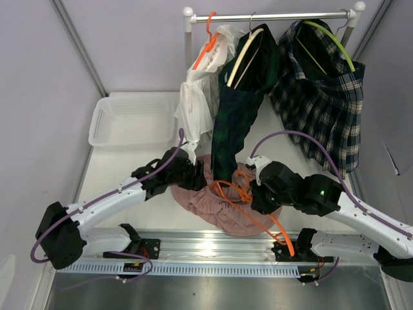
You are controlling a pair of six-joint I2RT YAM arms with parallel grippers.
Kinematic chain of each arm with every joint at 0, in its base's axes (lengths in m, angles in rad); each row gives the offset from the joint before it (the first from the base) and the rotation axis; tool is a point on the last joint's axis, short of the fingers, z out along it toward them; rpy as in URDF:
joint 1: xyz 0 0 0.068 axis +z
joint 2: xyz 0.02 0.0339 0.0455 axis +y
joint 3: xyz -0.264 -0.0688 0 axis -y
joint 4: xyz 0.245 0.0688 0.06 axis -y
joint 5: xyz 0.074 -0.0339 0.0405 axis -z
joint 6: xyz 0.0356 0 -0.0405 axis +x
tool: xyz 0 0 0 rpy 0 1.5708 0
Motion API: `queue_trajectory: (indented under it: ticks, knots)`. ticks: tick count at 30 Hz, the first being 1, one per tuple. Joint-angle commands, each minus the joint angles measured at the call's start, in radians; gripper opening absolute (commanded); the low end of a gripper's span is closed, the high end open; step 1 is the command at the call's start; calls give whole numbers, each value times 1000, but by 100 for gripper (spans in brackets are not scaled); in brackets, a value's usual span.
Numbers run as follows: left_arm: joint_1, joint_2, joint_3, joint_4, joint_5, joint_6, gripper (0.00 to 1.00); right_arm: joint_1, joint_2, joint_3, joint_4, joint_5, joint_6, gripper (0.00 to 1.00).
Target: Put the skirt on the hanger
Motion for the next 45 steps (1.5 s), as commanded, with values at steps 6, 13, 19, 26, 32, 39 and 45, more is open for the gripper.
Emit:
queue_trajectory:
  ticks: [6, 13, 19, 26, 32, 39, 45]
  knots:
    - [-41, 99, 53, 13, -31, 38, 58, 11, -16, 36, 3, 36, 7, 0]
    - [-58, 162, 74, 47, -74, 25, 58, 17, -19, 31, 2, 36, 9, 0]
    - [-79, 188, 94, 56, -83, 14, 57, 17, -26, 28, 2, 42, 12, 0]
    - [-81, 164, 103, 37, -110, -5, 57, 19, -35, 16, 5, 44, 15, 0]
    - [-81, 154, 94, 46, -111, -21, 56, 20, -40, 13, 5, 42, 17, 0]
    - [-81, 148, 100, 42, -117, -31, 57, 20, -42, 8, 3, 42, 17, 0]
    - [-81, 171, 103, 44, -113, -35, 57, 22, -46, 7, 3, 42, 21, 0]
